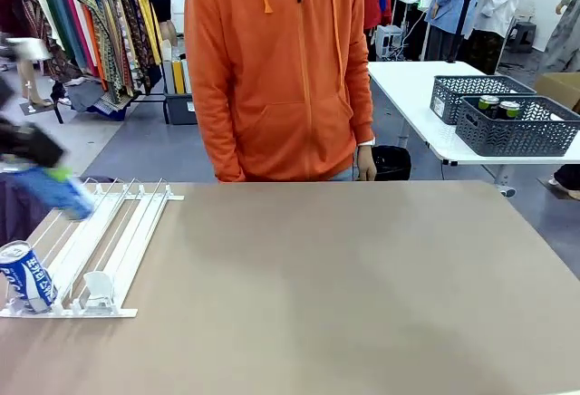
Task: Retrieve and store the cans from the dispenser.
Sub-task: Pick up one can from the Automatic Can Dispenser and place it in the middle of the table.
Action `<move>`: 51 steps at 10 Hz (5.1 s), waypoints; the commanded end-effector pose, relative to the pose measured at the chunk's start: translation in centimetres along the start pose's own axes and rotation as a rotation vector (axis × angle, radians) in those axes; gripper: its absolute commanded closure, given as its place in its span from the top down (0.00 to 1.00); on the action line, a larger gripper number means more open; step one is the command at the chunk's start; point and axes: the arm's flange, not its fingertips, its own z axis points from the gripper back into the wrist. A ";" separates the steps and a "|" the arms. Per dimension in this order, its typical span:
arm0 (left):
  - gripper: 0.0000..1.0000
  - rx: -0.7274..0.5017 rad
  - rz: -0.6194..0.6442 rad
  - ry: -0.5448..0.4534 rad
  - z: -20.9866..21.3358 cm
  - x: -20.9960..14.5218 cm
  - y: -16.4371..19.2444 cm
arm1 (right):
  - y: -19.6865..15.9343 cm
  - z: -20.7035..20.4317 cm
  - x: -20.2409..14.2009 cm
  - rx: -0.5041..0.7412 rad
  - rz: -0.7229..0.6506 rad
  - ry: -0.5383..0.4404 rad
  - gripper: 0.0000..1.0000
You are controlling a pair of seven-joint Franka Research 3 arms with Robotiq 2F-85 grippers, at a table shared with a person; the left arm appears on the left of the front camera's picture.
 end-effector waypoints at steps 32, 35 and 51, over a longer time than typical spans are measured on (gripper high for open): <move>1.00 -0.650 0.315 -0.092 1.8 -4.9 19.7 | 0.1 -0.1 0.2 0.037 0.022 -0.016 1.00; 1.00 -0.844 0.383 -0.109 0.7 -9.2 24.9 | 0.1 -0.1 0.2 0.037 0.022 -0.016 1.00; 1.00 -0.165 0.245 0.301 -2.2 -9.5 19.9 | 0.1 -0.1 0.2 0.037 0.022 -0.016 1.00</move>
